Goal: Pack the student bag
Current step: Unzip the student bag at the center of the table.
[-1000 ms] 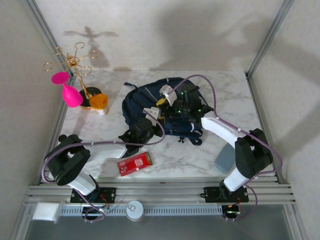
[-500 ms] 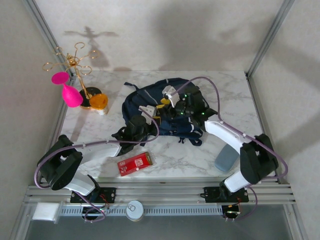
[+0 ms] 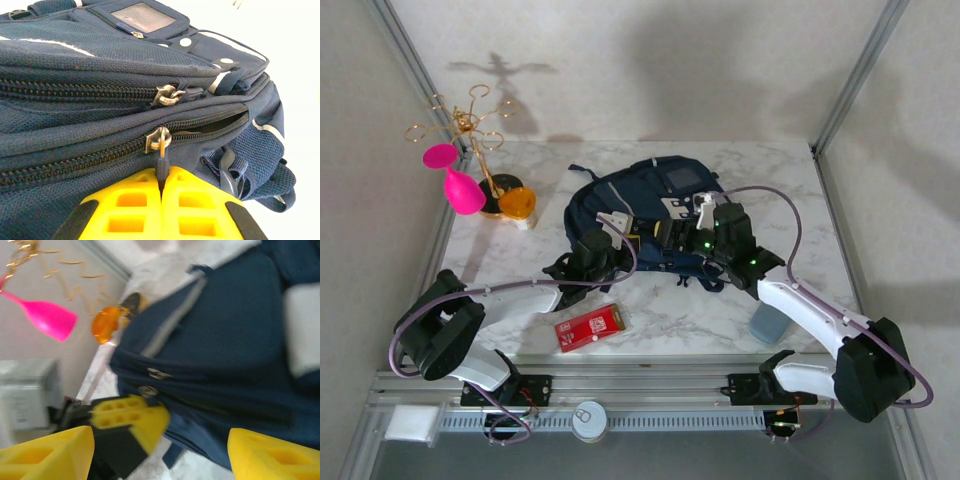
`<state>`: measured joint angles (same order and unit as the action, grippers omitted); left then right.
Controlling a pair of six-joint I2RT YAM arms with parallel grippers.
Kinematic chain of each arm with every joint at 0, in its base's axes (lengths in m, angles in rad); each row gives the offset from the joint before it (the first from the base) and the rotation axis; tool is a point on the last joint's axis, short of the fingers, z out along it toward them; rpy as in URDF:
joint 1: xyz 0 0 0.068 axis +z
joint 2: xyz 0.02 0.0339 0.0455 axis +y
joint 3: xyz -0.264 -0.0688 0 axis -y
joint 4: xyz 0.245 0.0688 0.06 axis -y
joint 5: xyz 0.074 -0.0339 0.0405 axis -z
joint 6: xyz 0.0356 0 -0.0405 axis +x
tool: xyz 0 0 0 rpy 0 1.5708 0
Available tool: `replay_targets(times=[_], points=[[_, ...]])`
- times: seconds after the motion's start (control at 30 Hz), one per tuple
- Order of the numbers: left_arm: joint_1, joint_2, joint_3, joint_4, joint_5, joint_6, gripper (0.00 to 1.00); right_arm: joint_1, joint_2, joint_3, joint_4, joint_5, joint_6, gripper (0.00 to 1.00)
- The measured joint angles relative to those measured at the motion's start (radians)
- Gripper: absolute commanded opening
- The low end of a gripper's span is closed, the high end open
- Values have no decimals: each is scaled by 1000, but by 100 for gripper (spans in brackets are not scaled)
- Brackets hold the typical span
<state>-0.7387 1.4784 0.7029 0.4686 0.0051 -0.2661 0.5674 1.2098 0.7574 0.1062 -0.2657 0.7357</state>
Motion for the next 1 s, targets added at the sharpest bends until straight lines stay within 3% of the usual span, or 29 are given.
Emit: replay_targets(times=[0.17,0.3,0.47,0.63,0.83,1.0], points=[[0,9,0,-4,3,0,0,0,-8,-76,-22,99,359,76],[0,9,3,-11,3,0,0,0,-7,-78,-5,171,554,76],[0,21,11,-16,3,0,0,2,29,-75,16,280,729,64],[0,33,33,-38,3,3,0,7,100,-74,23,370,831,60],[-6,42,67,-83,3,11,0,-2,197,-48,33,431,869,36],[-16,43,83,-136,4,27,0,-71,218,-34,21,431,802,9]])
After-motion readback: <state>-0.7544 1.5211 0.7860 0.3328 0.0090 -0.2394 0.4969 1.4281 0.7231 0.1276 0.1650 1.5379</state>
